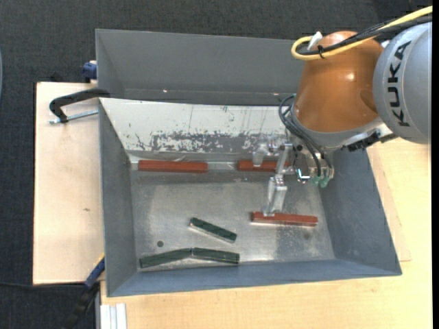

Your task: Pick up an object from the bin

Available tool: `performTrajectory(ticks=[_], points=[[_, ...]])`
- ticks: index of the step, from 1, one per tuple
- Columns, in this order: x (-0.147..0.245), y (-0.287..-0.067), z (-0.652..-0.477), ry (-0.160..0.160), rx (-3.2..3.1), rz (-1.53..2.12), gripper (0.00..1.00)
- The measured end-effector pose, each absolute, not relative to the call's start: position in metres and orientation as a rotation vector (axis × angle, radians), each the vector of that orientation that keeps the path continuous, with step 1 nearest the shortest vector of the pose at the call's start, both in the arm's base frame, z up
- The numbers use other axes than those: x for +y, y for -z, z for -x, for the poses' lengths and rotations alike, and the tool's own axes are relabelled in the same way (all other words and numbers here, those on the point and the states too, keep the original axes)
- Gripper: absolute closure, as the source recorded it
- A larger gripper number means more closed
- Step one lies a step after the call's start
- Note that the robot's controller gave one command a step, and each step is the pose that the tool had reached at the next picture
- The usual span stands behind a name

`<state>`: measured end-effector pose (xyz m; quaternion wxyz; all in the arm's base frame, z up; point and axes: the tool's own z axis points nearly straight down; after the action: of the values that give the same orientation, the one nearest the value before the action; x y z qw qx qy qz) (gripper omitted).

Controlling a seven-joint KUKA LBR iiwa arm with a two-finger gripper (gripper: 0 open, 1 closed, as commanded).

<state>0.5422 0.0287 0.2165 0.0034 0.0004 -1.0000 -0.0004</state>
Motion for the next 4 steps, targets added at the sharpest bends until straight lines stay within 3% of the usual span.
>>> performTrajectory(ticks=[1, 2, 3, 4], points=[[0.029, -0.221, -0.544, 0.002, -3.144, 0.0, 0.0], [-0.004, -0.137, -0.531, 0.001, -3.146, -0.073, 0.0], [-0.017, -0.114, -0.521, 0.002, -3.139, 0.038, 0.0], [-0.06, -0.127, -0.517, 0.0, -3.145, 0.118, 0.0]])
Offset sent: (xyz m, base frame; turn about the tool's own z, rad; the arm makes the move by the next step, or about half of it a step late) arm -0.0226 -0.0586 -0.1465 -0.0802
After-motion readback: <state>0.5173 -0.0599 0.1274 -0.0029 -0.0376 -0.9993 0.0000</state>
